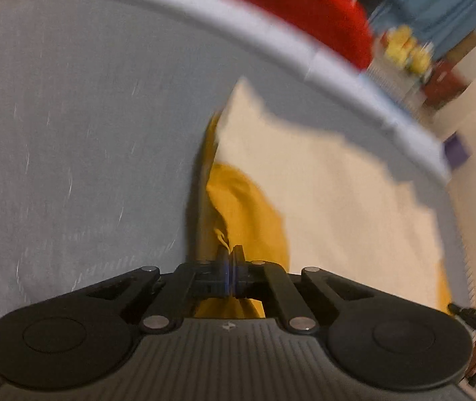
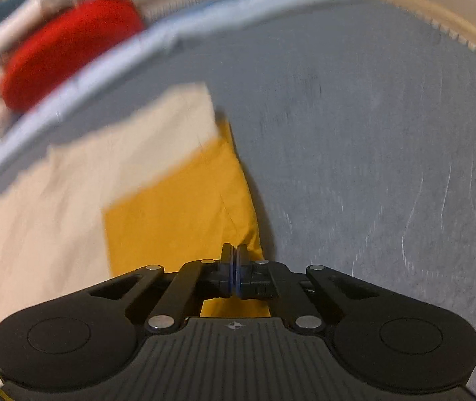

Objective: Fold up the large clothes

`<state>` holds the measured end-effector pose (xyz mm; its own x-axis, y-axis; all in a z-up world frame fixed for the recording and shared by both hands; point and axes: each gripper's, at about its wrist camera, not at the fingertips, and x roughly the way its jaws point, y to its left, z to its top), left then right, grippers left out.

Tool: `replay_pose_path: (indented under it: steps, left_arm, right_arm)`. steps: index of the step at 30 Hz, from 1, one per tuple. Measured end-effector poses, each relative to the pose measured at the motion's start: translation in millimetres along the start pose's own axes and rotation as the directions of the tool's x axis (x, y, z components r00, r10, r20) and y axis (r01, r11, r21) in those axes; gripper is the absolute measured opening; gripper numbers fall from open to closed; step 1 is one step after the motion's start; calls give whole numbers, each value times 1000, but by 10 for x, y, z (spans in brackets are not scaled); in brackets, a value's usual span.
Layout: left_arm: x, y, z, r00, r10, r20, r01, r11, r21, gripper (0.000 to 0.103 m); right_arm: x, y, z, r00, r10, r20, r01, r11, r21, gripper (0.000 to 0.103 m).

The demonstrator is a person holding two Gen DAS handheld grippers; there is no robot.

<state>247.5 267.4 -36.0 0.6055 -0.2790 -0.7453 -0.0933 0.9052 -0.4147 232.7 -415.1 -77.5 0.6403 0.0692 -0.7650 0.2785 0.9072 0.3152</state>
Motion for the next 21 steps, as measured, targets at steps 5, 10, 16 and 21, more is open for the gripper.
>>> replay_pose_path:
  steps: [5,10,16,21]
  left_arm:
    - [-107,-8,-4,998,25,58,-26,1000,14,2]
    - [5,-59,-52,987,163,4,-163,982,93,7]
    - [-223,-322,-198,1000,-7,25,-1,954,299,13]
    - [326,-264,-548,934,276,-226,-139,865,482,28]
  right_arm:
    - [-193,121,51,992,9,128,-5,999,-32,0]
    - [82,34,-21,991,-125,-37,124,992,-14,11]
    - [-234,183,-20,994,-44,100,58,988,-141,17]
    - [88,172,-263,985,-99,-138,59,963,-263,17]
